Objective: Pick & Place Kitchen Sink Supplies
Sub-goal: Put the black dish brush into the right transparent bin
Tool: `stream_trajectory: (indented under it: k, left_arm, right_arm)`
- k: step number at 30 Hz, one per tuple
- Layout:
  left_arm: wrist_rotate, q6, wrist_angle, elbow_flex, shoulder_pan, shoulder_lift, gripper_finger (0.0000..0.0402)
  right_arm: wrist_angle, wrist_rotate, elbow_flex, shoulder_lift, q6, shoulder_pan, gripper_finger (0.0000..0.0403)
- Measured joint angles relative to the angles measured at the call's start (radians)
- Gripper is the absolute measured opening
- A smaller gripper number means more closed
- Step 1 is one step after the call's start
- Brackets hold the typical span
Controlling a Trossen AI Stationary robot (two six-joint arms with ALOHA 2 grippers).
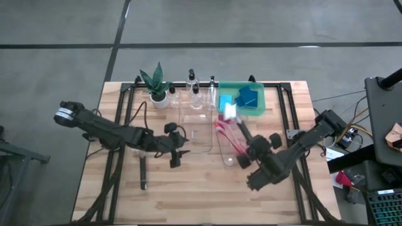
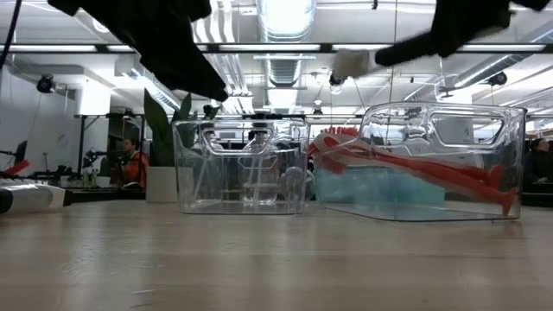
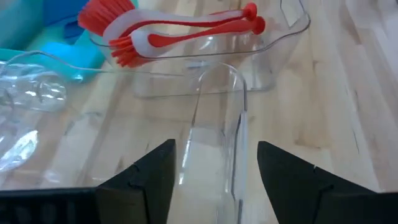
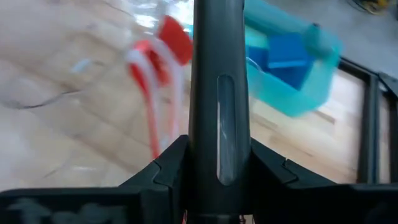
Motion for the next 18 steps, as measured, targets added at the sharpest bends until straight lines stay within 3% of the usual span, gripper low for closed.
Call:
stream_trajectory:
  k: [9, 18]
  left_arm:
    - [0.147, 0.02, 0.012, -0.016, 0.024, 0.07, 0.0218]
    - [0.231, -0.036, 0.006, -0.009, 0.016, 0.192, 0.0218]
  right_arm:
    - [0.148, -0.028, -0.193, -0.055, 0.037, -0.006, 0.0116]
    - [0.202, -0.047, -0.235, -0.057, 0.028, -0.016, 0.0122]
